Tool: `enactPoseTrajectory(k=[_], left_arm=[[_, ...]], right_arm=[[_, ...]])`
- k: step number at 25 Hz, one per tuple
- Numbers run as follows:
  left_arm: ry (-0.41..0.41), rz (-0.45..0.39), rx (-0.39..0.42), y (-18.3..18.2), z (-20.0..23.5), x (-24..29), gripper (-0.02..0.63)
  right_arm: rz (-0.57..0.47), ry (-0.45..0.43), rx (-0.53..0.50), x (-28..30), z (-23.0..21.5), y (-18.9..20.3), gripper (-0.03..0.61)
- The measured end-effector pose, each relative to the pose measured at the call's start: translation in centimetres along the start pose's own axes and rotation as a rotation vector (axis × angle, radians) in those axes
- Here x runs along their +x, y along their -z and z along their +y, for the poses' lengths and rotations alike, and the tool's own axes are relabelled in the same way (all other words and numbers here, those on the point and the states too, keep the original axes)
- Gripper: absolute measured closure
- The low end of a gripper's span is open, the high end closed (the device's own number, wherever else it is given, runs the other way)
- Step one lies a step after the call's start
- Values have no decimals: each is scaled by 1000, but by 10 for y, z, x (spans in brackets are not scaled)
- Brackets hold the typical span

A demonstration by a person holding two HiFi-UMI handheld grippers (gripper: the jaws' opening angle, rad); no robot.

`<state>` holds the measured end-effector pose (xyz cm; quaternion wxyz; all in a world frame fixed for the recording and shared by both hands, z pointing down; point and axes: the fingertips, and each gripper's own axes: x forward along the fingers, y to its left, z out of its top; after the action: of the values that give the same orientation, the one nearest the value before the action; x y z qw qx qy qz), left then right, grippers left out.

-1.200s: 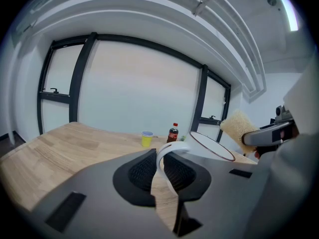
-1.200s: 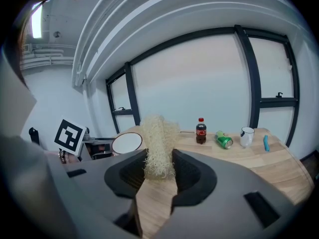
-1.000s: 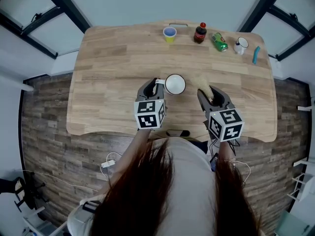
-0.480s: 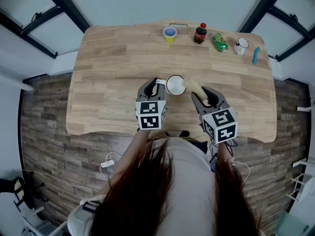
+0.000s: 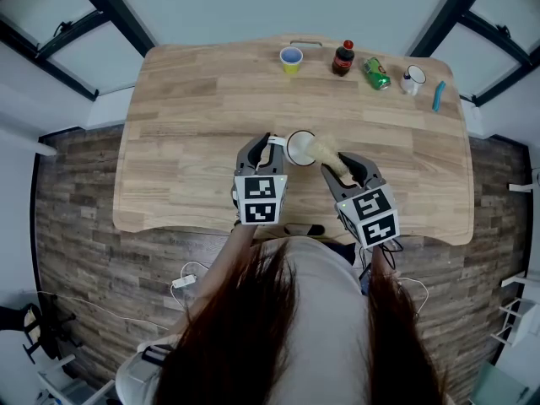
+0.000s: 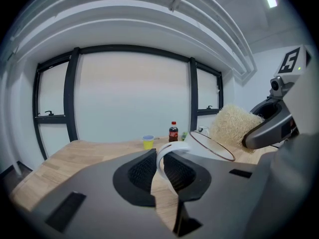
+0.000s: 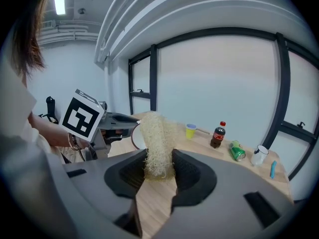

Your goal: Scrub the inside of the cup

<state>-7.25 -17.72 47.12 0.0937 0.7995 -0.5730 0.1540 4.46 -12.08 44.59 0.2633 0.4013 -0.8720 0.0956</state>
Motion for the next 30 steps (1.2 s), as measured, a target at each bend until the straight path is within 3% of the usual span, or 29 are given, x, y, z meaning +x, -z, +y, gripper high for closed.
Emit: enactPoseTrajectory(k=[30], left_arm=[[-16,-69,226,-16,-9,-2,568]], right_arm=[[99,-48,3,8,12,15,430]])
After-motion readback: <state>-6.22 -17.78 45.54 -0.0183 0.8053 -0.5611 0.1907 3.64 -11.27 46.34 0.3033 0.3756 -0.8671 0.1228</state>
